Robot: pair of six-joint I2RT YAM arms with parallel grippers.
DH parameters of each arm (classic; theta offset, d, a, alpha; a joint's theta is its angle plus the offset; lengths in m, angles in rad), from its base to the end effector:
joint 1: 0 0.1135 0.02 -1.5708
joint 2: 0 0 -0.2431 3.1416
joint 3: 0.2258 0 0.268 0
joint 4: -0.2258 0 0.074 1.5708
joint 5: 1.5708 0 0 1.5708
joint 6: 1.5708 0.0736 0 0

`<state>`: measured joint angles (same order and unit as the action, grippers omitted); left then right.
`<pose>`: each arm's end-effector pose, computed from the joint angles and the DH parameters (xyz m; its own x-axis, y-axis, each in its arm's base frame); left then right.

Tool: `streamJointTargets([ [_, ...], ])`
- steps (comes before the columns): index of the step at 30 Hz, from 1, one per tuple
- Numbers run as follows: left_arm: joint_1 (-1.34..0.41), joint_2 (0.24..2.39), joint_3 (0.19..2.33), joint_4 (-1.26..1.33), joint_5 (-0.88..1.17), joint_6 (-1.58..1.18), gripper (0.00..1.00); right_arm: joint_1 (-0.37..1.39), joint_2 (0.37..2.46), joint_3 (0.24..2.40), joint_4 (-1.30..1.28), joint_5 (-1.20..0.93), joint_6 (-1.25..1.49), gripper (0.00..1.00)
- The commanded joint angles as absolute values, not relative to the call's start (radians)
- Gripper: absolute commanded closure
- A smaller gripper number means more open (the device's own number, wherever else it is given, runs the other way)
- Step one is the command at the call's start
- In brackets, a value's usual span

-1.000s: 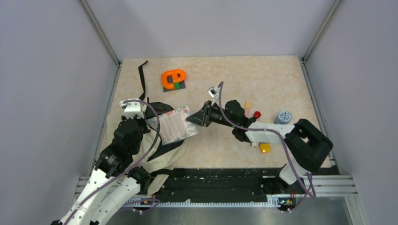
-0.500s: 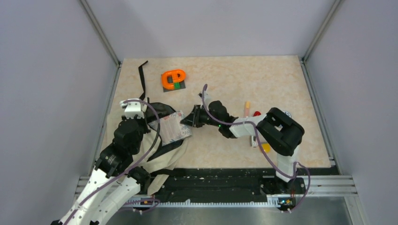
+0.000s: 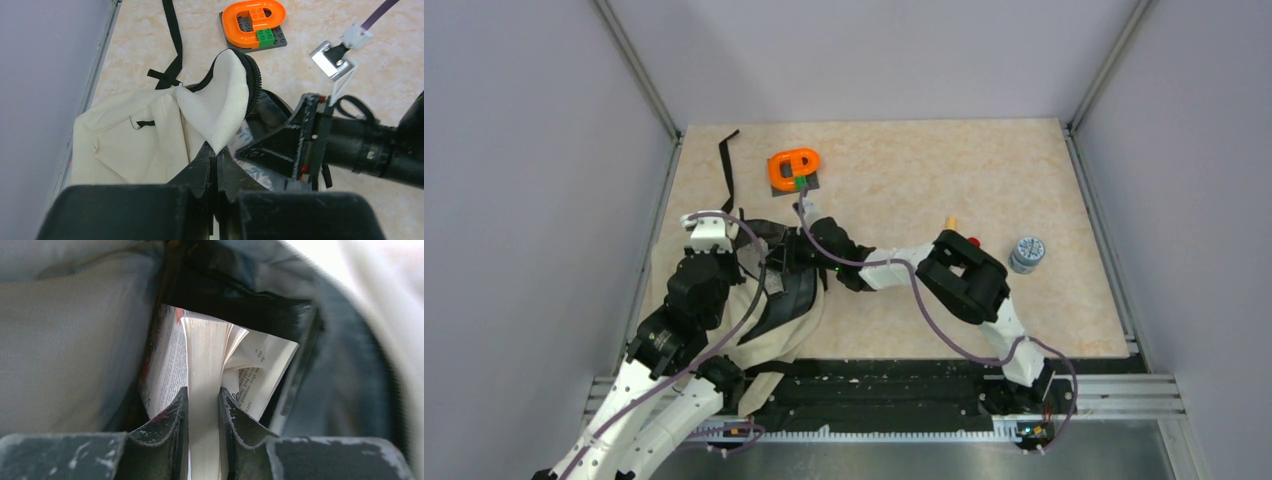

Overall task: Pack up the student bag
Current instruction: Place the book in the student bag.

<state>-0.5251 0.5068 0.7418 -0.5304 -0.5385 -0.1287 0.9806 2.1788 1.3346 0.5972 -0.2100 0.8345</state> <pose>0.1736 -0.0569 0.3107 -0.2506 0.0178 -0.9679 -0.0265 0.9993 0.0253 0.2760 0.4396 0.1220 -0.7768 0.1425 -0.6134 -0.5204 0.4033 0.7527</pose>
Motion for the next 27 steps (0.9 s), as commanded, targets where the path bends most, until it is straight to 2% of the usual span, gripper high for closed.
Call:
streamJointTargets([
  [1, -0.523, 0.505, 0.746, -0.428, -0.529, -0.135, 1.0, 1.057, 2.229, 1.464, 0.588, -0.188, 0.808, 1.0],
  [4, -0.522, 0.505, 0.746, -0.428, -0.529, -0.135, 1.0, 1.07, 2.242, 1.487, 0.576, -0.173, 0.79, 1.0],
  [5, -0.522, 0.504, 0.746, -0.428, -0.529, -0.136, 1.0, 1.07, 2.239, 1.484, 0.574, -0.172, 0.783, 0.96],
  [7, -0.522, 0.502, 0.747, -0.43, -0.527, -0.137, 1.0, 1.069, 2.212, 1.454, 0.564, -0.167, 0.757, 0.84],
  [13, -0.523, 0.496, 0.748, -0.43, -0.526, -0.137, 1.0, 1.055, 2.046, 1.327, 0.553, -0.136, 0.639, 0.36],
  [15, -0.523, 0.493, 0.749, -0.432, -0.53, -0.137, 1.0, 1.048, 1.982, 1.275, 0.558, -0.147, 0.626, 0.26],
  [22, -0.523, 0.475, 0.749, -0.432, -0.542, -0.135, 1.0, 1.02, 1.658, 1.004, 0.5, -0.092, 0.562, 0.2],
  [27, -0.522, 0.465, 0.747, -0.434, -0.548, -0.135, 1.0, 1.004, 1.558, 0.901, 0.392, -0.006, 0.526, 0.2],
])
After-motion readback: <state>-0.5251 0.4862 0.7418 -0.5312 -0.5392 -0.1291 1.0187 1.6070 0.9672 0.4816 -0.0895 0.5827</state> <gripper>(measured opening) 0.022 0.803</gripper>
